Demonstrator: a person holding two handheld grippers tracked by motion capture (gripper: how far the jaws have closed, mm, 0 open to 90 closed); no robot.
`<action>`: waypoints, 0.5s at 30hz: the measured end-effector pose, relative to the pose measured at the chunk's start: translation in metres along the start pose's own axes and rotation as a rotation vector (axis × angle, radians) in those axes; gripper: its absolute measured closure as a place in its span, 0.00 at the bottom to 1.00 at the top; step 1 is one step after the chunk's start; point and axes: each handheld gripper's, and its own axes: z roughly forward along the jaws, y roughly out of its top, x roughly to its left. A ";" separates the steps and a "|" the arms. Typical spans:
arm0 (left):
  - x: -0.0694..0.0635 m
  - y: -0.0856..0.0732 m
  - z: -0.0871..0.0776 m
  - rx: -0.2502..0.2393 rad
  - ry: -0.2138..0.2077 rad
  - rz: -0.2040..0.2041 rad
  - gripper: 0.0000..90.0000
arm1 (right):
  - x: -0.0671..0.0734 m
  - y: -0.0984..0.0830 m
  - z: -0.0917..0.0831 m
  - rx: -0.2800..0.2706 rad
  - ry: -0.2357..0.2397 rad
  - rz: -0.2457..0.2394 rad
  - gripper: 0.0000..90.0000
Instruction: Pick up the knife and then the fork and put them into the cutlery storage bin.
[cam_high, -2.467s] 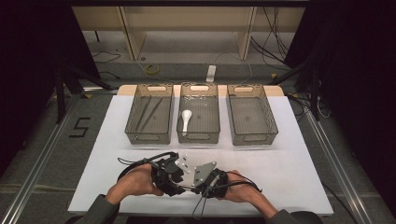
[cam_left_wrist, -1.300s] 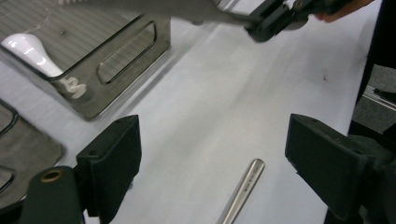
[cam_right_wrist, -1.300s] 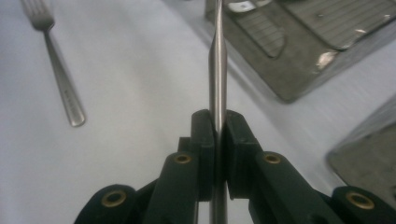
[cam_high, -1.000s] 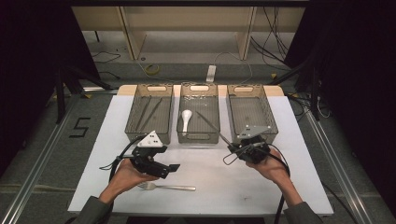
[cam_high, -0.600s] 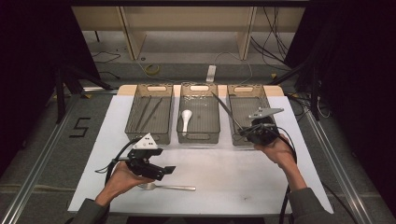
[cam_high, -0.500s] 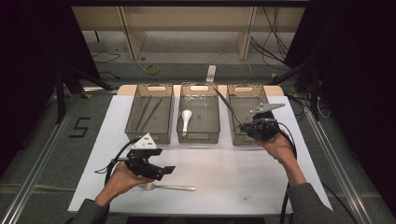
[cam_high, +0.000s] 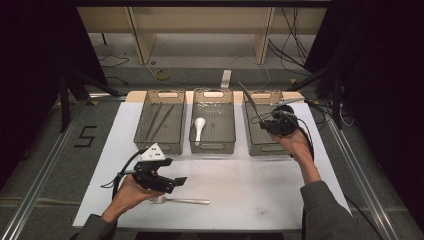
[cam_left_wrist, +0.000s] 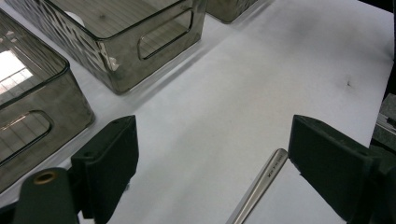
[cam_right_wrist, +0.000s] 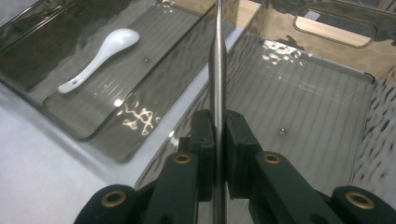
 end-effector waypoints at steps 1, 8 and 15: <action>0.000 0.000 0.000 0.001 0.003 0.000 0.18 | -0.001 0.001 0.001 0.003 -0.003 0.007 0.94; -0.002 -0.002 -0.001 0.006 0.019 0.012 0.18 | -0.011 0.004 0.012 0.032 -0.034 0.050 0.94; -0.003 -0.003 -0.002 0.004 0.025 0.013 0.18 | -0.019 0.003 0.021 0.060 -0.073 0.106 0.94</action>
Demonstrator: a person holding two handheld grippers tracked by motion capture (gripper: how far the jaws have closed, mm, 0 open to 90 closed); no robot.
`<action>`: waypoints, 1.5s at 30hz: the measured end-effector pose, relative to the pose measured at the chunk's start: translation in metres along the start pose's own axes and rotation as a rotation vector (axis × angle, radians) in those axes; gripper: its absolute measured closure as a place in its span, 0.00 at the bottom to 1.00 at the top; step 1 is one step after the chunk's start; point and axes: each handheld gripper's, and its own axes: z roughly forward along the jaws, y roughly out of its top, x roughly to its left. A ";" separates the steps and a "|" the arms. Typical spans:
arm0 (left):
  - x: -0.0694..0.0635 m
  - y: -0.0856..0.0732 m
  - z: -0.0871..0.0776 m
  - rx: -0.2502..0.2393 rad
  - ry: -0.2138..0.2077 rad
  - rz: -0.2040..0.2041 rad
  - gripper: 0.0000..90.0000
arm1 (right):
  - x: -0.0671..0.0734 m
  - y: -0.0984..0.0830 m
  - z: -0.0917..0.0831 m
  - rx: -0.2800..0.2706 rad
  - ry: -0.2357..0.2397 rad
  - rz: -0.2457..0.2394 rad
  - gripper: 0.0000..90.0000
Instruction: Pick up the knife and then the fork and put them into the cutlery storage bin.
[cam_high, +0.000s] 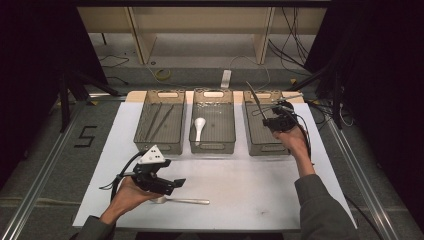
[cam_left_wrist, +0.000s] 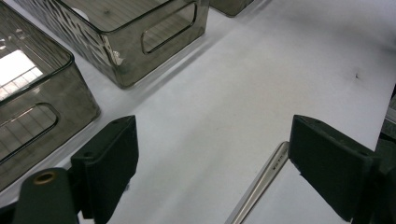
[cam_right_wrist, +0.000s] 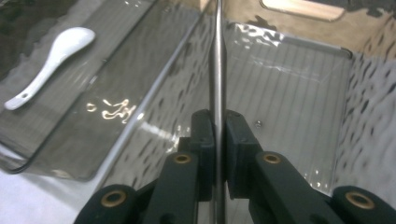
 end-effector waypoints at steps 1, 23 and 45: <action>0.000 0.000 0.000 -0.003 0.000 0.000 0.18 | -0.001 0.000 0.002 0.006 -0.006 0.005 0.94; 0.002 -0.002 0.003 0.035 0.003 -0.002 0.18 | -0.001 0.001 0.008 0.019 -0.011 0.021 0.73; 0.003 -0.005 0.010 0.133 0.012 0.019 0.18 | 0.065 -0.046 -0.050 -0.113 0.234 -0.169 0.39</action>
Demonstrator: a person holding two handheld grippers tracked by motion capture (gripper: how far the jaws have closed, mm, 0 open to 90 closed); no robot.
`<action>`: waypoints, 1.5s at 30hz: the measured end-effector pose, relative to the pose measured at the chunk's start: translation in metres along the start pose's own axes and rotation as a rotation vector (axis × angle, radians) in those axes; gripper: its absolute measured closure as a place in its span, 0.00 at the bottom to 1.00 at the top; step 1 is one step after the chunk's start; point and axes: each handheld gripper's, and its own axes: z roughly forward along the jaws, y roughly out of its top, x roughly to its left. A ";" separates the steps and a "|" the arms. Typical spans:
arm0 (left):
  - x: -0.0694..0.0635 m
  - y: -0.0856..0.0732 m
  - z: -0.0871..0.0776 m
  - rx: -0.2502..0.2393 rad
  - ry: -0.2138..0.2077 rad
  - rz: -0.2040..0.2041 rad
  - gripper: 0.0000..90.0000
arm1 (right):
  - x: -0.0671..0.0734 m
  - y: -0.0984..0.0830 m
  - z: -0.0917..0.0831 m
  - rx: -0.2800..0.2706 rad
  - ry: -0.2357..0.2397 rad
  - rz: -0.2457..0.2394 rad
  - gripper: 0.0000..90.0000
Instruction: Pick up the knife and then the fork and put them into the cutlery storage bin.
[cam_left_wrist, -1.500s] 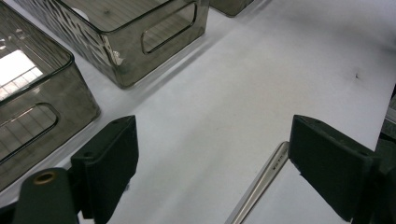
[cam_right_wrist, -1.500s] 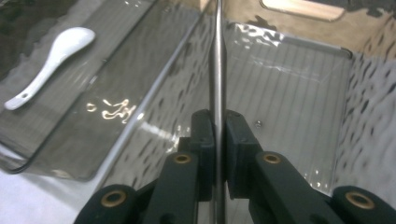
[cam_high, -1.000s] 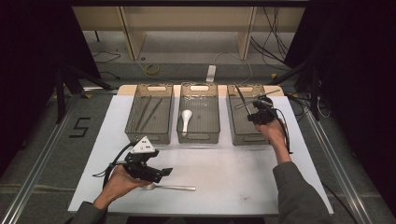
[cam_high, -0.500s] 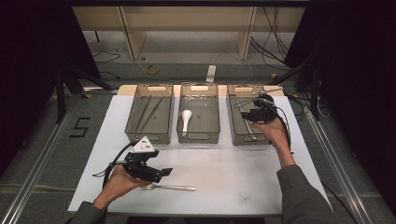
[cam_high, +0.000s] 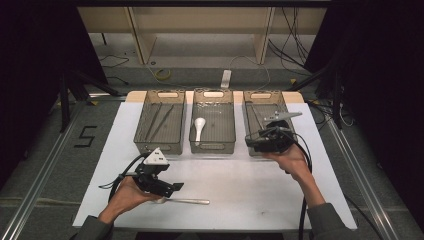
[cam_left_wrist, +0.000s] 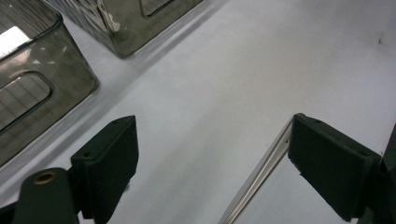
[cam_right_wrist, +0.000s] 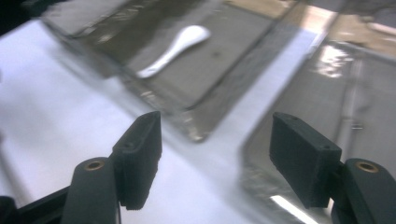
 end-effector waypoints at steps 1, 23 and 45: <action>0.000 0.000 0.000 0.007 0.003 0.009 0.18 | 0.004 -0.003 -0.001 -0.001 0.009 -0.010 0.39; -0.007 -0.004 0.016 0.195 -0.007 0.074 0.25 | 0.034 -0.059 -0.013 -0.058 0.078 -0.004 0.36; -0.021 -0.009 0.035 0.406 -0.035 0.192 0.55 | 0.046 -0.075 -0.018 -0.034 0.102 -0.015 0.35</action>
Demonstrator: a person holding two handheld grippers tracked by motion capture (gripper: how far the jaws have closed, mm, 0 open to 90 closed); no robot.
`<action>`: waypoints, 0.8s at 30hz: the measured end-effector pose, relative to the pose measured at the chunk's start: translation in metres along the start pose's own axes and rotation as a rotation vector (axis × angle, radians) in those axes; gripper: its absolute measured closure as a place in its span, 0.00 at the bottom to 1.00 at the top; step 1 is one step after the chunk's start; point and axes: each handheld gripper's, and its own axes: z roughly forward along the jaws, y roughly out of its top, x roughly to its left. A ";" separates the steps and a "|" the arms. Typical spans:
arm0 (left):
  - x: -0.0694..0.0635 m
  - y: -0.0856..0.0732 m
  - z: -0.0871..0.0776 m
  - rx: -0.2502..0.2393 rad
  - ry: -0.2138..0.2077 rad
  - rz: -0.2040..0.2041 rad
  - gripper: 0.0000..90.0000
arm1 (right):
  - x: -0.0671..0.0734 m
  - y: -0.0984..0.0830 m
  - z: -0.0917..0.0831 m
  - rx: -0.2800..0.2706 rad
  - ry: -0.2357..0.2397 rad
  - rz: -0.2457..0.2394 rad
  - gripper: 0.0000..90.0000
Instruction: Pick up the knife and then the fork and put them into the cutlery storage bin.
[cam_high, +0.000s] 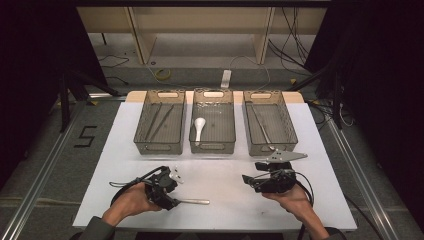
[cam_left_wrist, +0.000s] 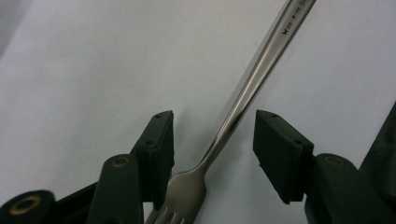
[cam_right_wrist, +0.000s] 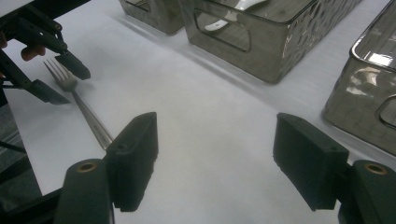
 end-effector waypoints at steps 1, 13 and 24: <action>0.000 0.000 0.001 0.007 0.000 0.004 0.56 | 0.001 0.000 0.000 0.001 -0.001 0.000 0.35; -0.001 0.003 0.006 0.058 -0.012 0.025 0.66 | 0.003 -0.003 0.000 0.005 0.007 -0.005 0.35; -0.002 0.004 0.007 0.064 -0.024 0.028 0.78 | 0.002 -0.003 0.000 0.010 0.010 -0.001 0.35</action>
